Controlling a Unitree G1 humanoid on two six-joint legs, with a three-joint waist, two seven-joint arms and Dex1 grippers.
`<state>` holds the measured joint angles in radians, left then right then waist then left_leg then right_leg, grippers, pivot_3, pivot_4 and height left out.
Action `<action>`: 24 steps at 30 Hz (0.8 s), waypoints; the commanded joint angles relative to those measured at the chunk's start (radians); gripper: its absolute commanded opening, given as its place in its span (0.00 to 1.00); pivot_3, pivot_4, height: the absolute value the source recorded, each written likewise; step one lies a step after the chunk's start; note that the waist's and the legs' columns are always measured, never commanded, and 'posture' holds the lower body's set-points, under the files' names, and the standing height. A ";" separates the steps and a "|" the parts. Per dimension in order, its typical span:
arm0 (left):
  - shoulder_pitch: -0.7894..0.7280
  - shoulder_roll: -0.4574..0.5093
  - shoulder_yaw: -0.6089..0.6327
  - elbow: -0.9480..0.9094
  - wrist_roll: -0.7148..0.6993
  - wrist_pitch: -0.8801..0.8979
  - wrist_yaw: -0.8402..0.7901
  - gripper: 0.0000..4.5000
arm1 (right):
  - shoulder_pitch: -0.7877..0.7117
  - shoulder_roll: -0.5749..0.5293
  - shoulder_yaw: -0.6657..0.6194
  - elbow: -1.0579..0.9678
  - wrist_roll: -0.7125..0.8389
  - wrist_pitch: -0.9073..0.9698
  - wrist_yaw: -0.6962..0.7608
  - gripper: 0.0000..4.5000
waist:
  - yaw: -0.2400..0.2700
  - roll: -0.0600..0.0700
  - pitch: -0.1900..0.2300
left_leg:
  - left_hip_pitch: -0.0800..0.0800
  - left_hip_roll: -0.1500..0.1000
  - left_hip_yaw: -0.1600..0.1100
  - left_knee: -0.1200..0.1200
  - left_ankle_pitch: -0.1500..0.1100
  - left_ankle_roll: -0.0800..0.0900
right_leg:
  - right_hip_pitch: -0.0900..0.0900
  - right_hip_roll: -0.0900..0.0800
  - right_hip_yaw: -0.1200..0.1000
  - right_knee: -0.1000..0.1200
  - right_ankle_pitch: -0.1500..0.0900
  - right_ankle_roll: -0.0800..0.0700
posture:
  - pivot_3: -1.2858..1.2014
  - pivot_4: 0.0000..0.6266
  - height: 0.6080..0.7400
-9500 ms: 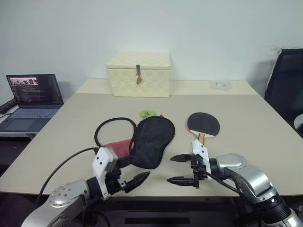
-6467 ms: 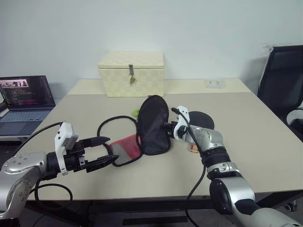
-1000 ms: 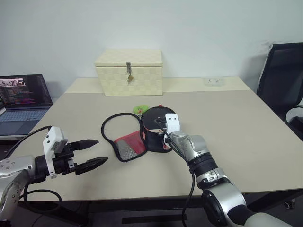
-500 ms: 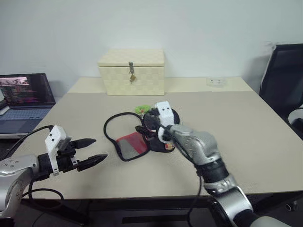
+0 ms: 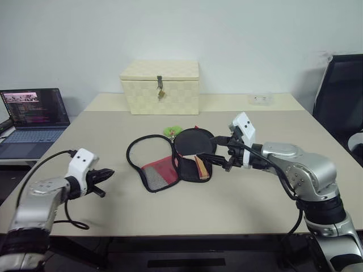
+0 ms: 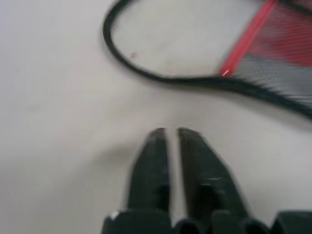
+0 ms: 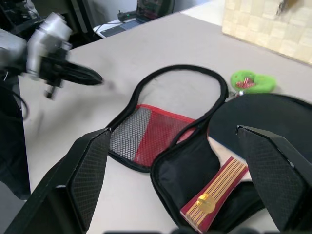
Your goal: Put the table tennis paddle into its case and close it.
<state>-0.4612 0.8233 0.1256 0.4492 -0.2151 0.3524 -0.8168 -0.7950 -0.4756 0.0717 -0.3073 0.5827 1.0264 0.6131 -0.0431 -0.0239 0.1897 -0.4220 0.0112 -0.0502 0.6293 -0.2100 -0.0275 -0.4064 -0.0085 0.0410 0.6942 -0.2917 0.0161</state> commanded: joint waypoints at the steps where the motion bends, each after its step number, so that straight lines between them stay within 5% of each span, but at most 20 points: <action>1: -0.104 -0.012 -0.035 0.139 0.065 -0.080 0.011 0.01 | -0.014 -0.016 -0.024 -0.063 0.028 -0.013 0.025 1.00 | 0.001 0.000 0.000 | 0.000 0.000 0.000 0.000 0.000 0.000 | 0.000 0.000 0.000 0.000 0.000 0.000 | 0.52 0.24 1.00; 12: -0.367 -0.188 -0.118 0.502 0.169 -0.240 0.016 0.01 | 0.002 -0.025 -0.019 -0.069 0.008 -0.031 0.001 1.00 | 0.012 -0.001 0.000 | -0.001 -0.002 0.000 0.001 0.000 0.000 | 0.000 0.000 -0.001 0.002 0.000 0.000 | 0.52 0.24 1.00; 24: -0.538 -0.345 -0.119 0.205 0.094 -0.154 -0.086 0.01 | -0.005 -0.064 -0.125 -0.035 0.033 0.002 -0.039 1.00 | 0.016 -0.002 0.000 | -0.005 -0.003 -0.002 0.007 0.000 0.000 | 0.000 0.001 -0.004 0.002 0.000 0.001 | 0.52 0.24 1.00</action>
<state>-0.9744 0.4919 0.0062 0.7065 -0.0953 0.1856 -0.8933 -0.7850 -0.5243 -0.0125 -0.3359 0.6062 1.0246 0.5798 -0.0273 -0.0256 0.1897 -0.4274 0.0083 -0.0515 0.6360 -0.2099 -0.0277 -0.4067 -0.0072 0.0374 0.6964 -0.2914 0.0172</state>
